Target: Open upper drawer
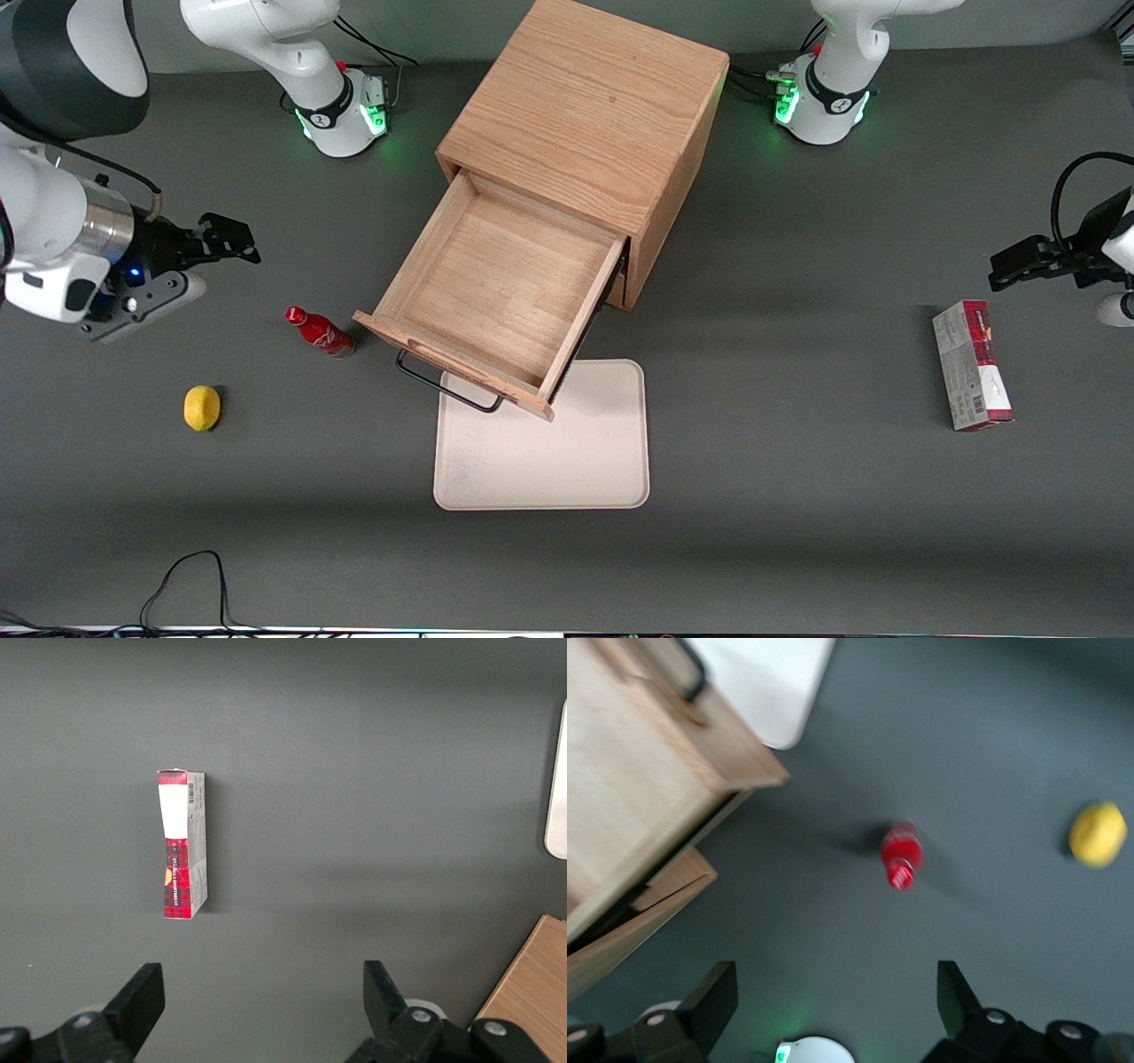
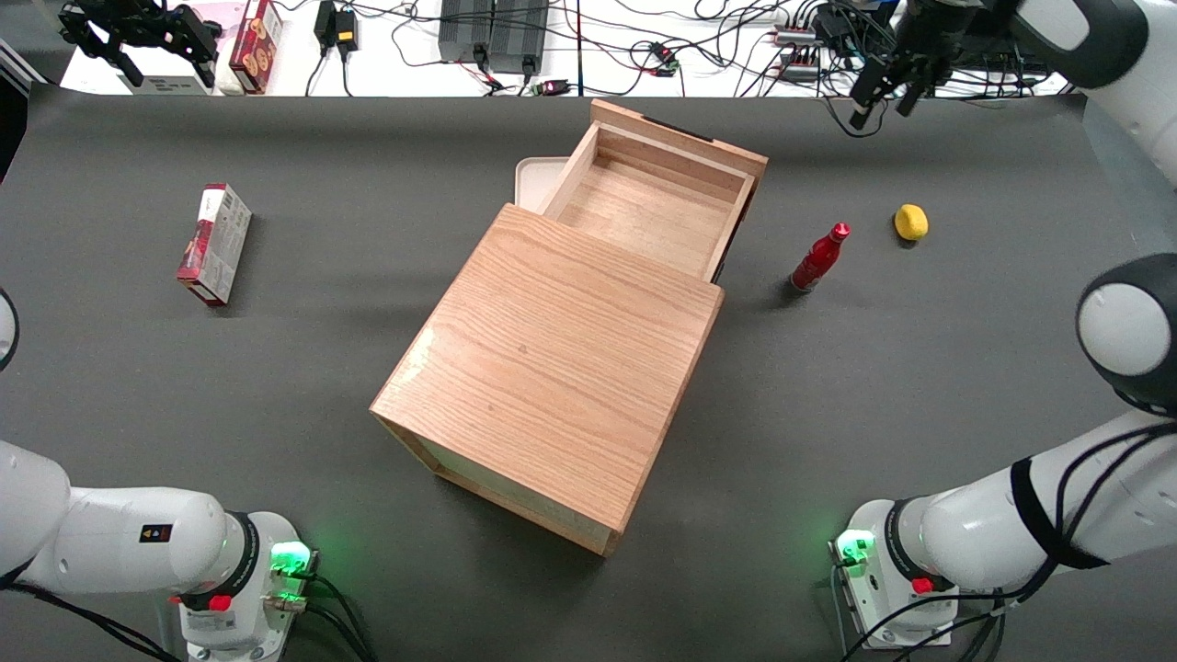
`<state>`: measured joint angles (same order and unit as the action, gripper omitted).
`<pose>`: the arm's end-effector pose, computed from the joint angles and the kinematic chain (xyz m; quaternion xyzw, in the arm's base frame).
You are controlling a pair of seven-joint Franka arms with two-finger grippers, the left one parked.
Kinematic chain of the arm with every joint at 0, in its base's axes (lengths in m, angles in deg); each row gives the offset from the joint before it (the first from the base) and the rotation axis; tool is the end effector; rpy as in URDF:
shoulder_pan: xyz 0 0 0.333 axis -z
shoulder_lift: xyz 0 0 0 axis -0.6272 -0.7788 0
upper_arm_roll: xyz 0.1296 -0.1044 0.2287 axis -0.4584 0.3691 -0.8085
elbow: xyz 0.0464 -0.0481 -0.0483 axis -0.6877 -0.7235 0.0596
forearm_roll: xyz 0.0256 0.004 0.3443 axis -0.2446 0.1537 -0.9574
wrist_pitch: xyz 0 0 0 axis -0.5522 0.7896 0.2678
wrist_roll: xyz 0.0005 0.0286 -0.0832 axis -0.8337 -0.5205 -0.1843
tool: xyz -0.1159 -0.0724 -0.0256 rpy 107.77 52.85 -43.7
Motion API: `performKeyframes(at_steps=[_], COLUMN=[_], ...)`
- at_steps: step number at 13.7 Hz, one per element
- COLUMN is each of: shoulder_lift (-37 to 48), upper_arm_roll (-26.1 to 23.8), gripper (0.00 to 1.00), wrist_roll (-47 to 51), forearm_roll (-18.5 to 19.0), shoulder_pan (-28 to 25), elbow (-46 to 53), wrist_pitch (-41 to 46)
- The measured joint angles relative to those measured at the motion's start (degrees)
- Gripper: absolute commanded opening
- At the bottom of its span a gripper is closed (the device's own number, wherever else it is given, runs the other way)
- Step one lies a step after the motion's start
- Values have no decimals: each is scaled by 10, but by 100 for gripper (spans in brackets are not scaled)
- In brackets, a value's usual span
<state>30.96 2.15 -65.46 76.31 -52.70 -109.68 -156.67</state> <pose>0.5041 0.0636 0.5057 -0.9803 -0.1703 0.0948 0.0318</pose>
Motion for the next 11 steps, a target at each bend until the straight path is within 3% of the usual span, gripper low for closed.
performKeyframes(at_steps=[2,6,11], shoulder_lift=[10,10,45], upper_arm_roll=[5,43,40], gripper=[100,100,100], wrist_roll=[43,51,52], forearm_roll=[18,19,17], shoulder_pan=[0,3,1], elbow=[-16,-18,-36], wrist_pitch=[-1,-9,-58])
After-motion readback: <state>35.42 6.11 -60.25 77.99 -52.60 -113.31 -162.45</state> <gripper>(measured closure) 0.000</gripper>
